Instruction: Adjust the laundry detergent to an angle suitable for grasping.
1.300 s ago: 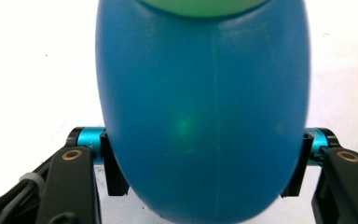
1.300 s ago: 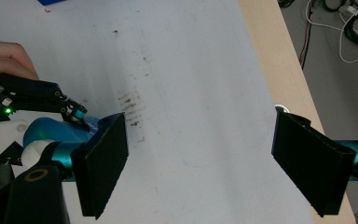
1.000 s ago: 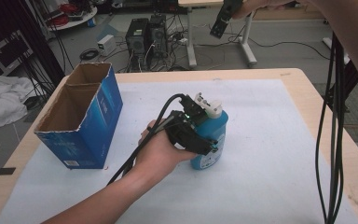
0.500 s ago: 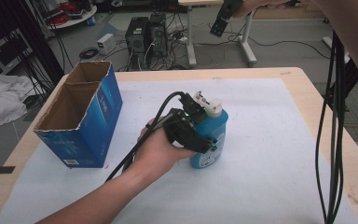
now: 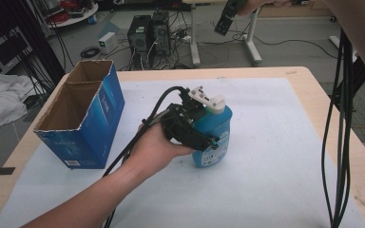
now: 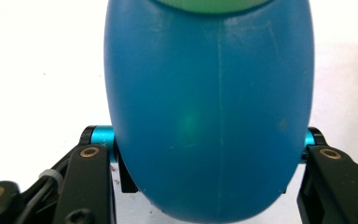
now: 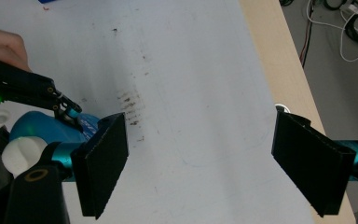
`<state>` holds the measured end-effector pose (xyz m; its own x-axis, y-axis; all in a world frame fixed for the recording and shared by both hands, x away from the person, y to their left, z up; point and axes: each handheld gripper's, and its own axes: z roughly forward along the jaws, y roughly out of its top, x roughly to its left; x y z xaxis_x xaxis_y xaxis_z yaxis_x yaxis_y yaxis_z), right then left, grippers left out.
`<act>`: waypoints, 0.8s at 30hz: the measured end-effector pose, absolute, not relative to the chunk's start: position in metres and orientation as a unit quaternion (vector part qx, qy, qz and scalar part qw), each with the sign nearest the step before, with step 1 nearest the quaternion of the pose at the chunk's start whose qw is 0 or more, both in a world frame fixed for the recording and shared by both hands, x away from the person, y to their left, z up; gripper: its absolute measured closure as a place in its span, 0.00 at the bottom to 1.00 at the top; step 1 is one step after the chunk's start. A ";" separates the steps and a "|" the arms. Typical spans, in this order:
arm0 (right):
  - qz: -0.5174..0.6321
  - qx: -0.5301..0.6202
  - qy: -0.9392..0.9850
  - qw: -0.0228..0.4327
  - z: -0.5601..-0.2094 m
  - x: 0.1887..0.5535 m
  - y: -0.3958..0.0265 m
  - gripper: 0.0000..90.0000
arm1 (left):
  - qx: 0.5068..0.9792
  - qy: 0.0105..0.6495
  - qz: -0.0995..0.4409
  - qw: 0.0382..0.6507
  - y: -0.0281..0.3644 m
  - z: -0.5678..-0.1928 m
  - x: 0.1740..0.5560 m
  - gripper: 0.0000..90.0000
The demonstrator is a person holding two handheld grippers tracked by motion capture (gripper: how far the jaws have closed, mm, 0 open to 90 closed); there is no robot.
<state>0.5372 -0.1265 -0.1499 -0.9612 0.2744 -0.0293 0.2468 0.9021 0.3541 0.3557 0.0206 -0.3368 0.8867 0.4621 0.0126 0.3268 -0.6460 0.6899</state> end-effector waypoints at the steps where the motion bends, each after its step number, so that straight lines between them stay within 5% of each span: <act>1: 0.176 0.134 0.974 0.040 -0.150 0.537 -0.126 0.20 | 0.902 0.214 0.095 0.362 0.024 -0.334 0.357 0.49; 24: 0.171 0.131 0.976 0.041 -0.150 0.534 -0.122 0.20 | 0.919 0.053 0.004 0.392 0.079 -0.333 0.378 0.49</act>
<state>0.5341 -0.1222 -0.1504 -0.9624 0.2693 -0.0344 0.2416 0.9075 0.3437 0.3783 0.0789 -0.3332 0.9944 0.0996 -0.0338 0.0933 -0.6873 0.7203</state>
